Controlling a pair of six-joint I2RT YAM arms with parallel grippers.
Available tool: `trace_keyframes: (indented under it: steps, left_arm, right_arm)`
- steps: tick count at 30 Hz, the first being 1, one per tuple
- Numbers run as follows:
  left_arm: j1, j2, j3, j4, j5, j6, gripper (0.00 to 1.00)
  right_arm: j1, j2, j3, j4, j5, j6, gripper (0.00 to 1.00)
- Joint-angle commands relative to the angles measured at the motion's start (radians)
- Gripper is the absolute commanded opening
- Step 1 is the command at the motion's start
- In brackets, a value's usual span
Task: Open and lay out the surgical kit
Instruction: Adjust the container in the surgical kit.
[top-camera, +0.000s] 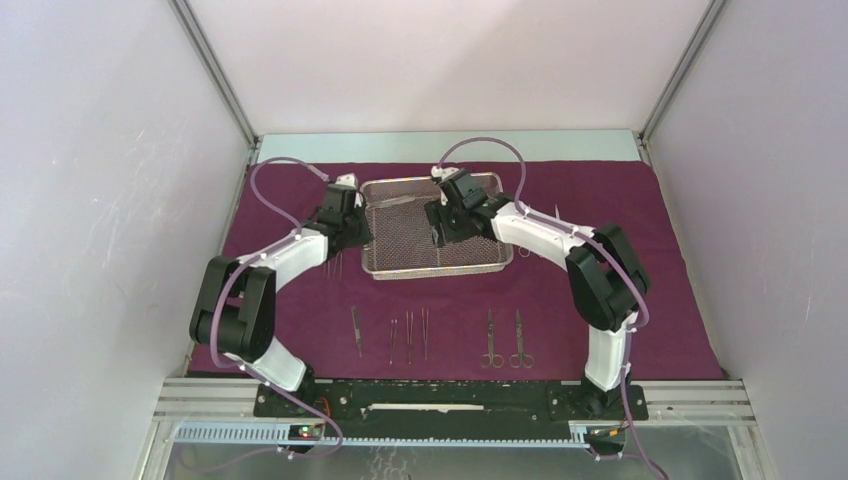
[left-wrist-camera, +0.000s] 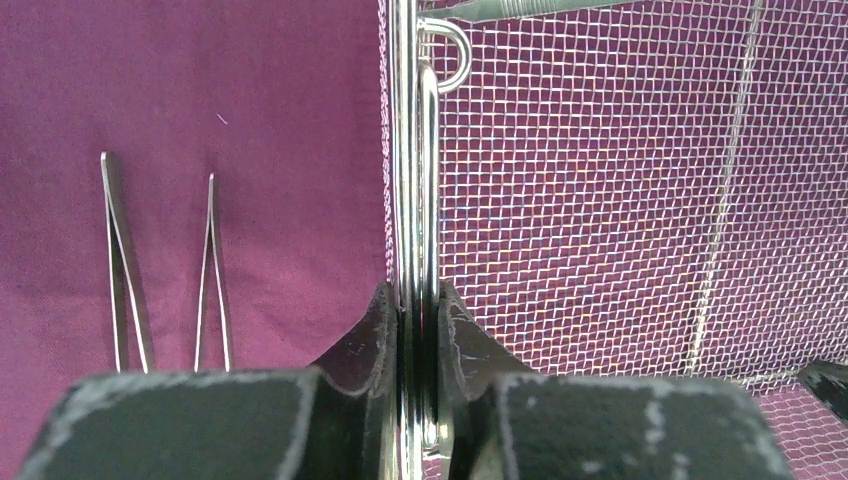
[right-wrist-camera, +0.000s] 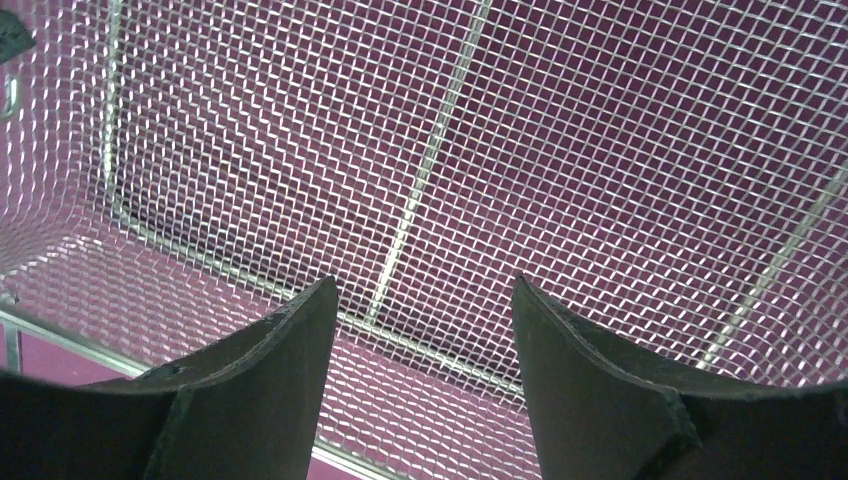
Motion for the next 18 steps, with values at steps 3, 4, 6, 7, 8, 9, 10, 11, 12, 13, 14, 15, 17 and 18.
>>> trace_keyframes:
  steps: [3, 4, 6, 7, 8, 9, 10, 11, 12, 13, 14, 15, 17, 18]
  left_arm:
    - [-0.012, -0.119, -0.047, 0.270, 0.025, 0.077, 0.00]
    - [-0.012, -0.123, -0.054, 0.278, 0.025, 0.079, 0.00]
    - [-0.012, -0.133, -0.064, 0.292, 0.023, 0.083, 0.00]
    - [-0.014, -0.135, -0.070, 0.302, 0.026, 0.085, 0.00]
    - [-0.013, -0.138, -0.075, 0.310, 0.030, 0.089, 0.00]
    - [-0.013, -0.142, -0.080, 0.315, 0.030, 0.090, 0.00]
    - [-0.014, -0.145, -0.082, 0.322, 0.032, 0.091, 0.00]
    - [-0.013, -0.147, -0.082, 0.324, 0.037, 0.092, 0.00]
    - [-0.014, -0.149, -0.085, 0.327, 0.041, 0.094, 0.00]
    - [-0.015, -0.153, -0.088, 0.334, 0.043, 0.095, 0.00]
    - [-0.016, -0.159, -0.094, 0.341, 0.045, 0.097, 0.00]
    - [-0.017, -0.165, -0.100, 0.351, 0.045, 0.097, 0.00]
    - [-0.016, -0.169, -0.101, 0.352, 0.046, 0.099, 0.00]
    - [-0.016, -0.169, -0.102, 0.353, 0.046, 0.101, 0.00]
  right_arm:
    - [0.029, 0.047, -0.017, 0.056, 0.120, 0.148, 0.72]
    - [0.033, 0.055, -0.023, 0.066, 0.126, 0.159, 0.72]
    - [0.047, 0.073, -0.025, 0.073, 0.150, 0.175, 0.71]
    - [0.053, 0.081, -0.025, 0.077, 0.164, 0.183, 0.71]
    - [0.059, 0.088, -0.025, 0.081, 0.175, 0.188, 0.71]
    - [0.064, 0.097, -0.025, 0.086, 0.185, 0.198, 0.71]
    - [0.069, 0.100, -0.025, 0.089, 0.194, 0.204, 0.70]
    - [0.073, 0.107, -0.026, 0.092, 0.203, 0.212, 0.70]
    - [0.079, 0.111, -0.026, 0.093, 0.217, 0.219, 0.70]
    - [0.084, 0.116, -0.025, 0.095, 0.229, 0.223, 0.70]
    - [0.087, 0.120, -0.025, 0.095, 0.241, 0.227, 0.70]
    - [0.091, 0.125, -0.025, 0.095, 0.249, 0.230, 0.70]
    - [0.093, 0.135, -0.026, 0.094, 0.249, 0.238, 0.69]
    - [0.093, 0.137, -0.026, 0.093, 0.253, 0.241, 0.69]
